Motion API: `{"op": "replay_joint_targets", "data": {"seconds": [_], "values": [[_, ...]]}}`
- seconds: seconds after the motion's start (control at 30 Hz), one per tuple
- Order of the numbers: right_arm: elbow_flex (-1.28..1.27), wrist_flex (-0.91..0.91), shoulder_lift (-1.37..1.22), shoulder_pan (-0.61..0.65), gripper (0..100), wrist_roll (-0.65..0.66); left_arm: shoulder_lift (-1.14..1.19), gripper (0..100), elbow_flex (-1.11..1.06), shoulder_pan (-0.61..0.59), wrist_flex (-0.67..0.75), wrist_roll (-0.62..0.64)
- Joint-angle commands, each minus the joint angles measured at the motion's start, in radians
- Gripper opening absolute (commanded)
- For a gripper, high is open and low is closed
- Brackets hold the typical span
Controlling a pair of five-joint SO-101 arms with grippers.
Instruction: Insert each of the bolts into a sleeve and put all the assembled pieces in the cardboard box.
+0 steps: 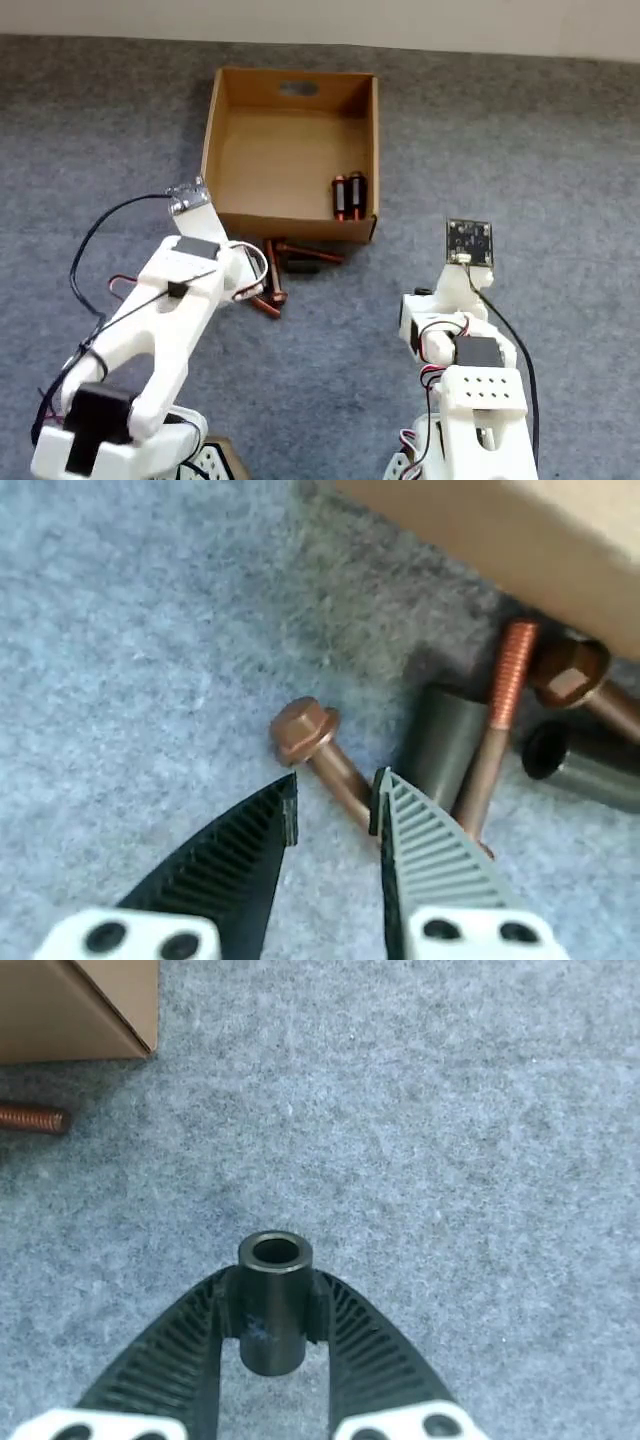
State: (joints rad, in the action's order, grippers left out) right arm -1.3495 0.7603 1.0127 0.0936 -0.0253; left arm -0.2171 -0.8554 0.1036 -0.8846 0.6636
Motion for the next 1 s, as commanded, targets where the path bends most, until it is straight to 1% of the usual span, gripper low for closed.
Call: {"op": "replay_joint_targets", "data": {"seconds": [0.0,0.23,0.37,0.6,0.7,0.83,0.97], "values": [[0.007,-0.016,0.018,-0.008,0.5,-0.005,0.051,14,0.042,-0.01,-0.006,0.003],[0.007,-0.016,0.018,-0.008,0.5,-0.005,0.142,14,0.081,-0.01,-0.008,-0.002],[0.007,-0.016,0.018,-0.008,0.5,-0.005,0.153,14,0.074,-0.005,-0.015,-0.012],[0.007,-0.016,0.018,-0.008,0.5,-0.005,0.153,14,0.082,-0.005,-0.13,-0.196],[0.007,-0.016,0.018,-0.008,0.5,-0.005,0.153,14,0.082,-0.005,-0.167,-0.255],[0.007,-0.016,0.018,-0.008,0.5,-0.005,0.153,14,0.081,-0.004,-0.184,-0.295],[0.007,-0.016,0.018,-0.008,0.5,-0.005,0.16,14,0.081,-0.004,-0.18,-0.29]]}}
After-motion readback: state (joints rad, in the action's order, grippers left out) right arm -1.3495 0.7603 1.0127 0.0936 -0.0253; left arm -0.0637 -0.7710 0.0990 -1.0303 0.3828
